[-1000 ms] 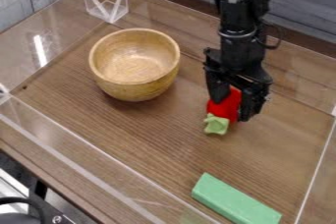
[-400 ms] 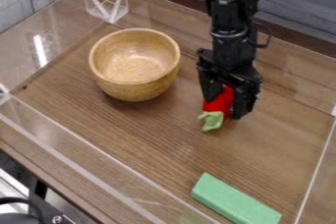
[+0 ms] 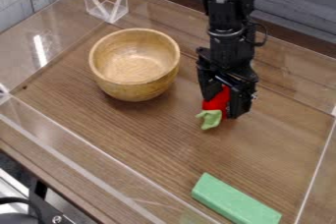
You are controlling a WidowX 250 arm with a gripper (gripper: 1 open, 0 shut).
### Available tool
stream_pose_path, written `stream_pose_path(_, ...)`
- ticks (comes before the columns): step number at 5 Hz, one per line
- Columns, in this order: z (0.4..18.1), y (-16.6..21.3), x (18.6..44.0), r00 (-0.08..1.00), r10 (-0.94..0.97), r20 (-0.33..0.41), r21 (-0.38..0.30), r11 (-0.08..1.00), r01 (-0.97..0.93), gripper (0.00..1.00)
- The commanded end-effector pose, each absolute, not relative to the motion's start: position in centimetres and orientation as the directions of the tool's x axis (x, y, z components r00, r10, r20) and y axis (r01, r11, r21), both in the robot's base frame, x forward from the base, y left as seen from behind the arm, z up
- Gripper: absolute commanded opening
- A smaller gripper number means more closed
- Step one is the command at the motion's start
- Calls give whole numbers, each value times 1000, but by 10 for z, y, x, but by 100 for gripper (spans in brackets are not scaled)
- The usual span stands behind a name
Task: Move the red object to the right side of the table
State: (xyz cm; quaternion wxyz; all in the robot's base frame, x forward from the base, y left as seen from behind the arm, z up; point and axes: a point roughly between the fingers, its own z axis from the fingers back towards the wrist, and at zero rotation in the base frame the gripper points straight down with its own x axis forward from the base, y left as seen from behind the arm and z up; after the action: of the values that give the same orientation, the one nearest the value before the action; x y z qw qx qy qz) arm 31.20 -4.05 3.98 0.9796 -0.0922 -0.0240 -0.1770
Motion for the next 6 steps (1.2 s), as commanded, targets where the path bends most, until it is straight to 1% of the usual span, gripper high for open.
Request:
stream_pose_path(1, 71, -41, 325, 943, -303, 135, -137, 937, 321, 0)
stream_pose_path(2, 90, -47, 324, 948, -266, 174, -103, 953, 286, 0)
stream_pose_path(3, 98, -63, 326, 947, -242, 211, -94, 959, 266, 0)
stream_pose_path(4, 111, -72, 328, 948, -223, 229, -90, 964, 249, 0)
stream_pose_path(5, 113, -82, 327, 952, -206, 228, -95, 968, 232, 0)
stream_pose_path(6, 94, -72, 323, 949, -237, 206, -98, 960, 261, 100)
